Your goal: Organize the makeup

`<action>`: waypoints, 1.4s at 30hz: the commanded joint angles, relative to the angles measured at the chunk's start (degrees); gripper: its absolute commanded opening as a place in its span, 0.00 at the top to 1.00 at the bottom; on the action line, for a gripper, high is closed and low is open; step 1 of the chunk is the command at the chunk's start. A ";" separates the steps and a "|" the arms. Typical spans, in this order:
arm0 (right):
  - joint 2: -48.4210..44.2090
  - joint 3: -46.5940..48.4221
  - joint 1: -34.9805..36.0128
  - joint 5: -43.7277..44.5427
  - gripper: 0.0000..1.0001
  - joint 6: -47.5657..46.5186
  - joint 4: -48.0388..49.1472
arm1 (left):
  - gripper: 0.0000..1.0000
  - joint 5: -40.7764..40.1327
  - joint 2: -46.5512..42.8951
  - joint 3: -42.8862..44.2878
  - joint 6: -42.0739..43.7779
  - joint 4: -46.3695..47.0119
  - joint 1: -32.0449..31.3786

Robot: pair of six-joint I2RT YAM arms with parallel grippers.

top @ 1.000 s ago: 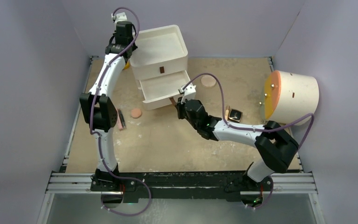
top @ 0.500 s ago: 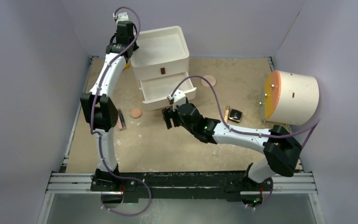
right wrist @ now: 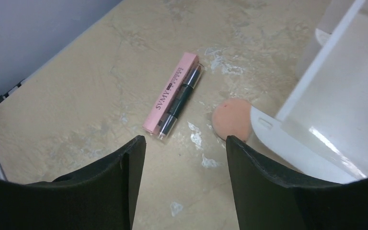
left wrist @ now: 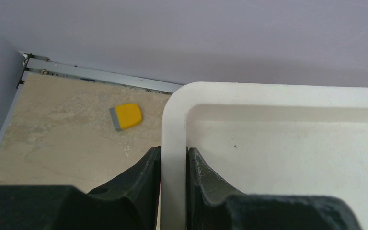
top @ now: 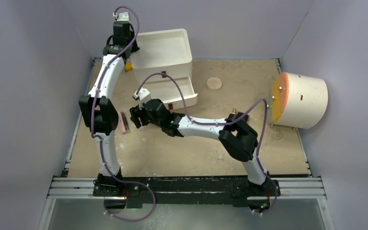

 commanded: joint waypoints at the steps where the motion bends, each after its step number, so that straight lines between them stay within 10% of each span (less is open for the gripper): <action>1: 3.89 8.31 0.39 -2.54 0.36 1.18 -1.18 | 1.00 6.03 3.28 -4.72 2.54 -11.37 2.23; 25: 22.95 26.64 -0.17 -2.19 0.37 -2.31 -8.11 | 1.00 6.02 9.56 5.80 -1.90 -16.76 3.49; 42: 14.98 11.11 -1.57 0.67 0.34 -4.45 -2.89 | 1.00 -2.04 11.56 6.55 -17.00 -17.37 3.71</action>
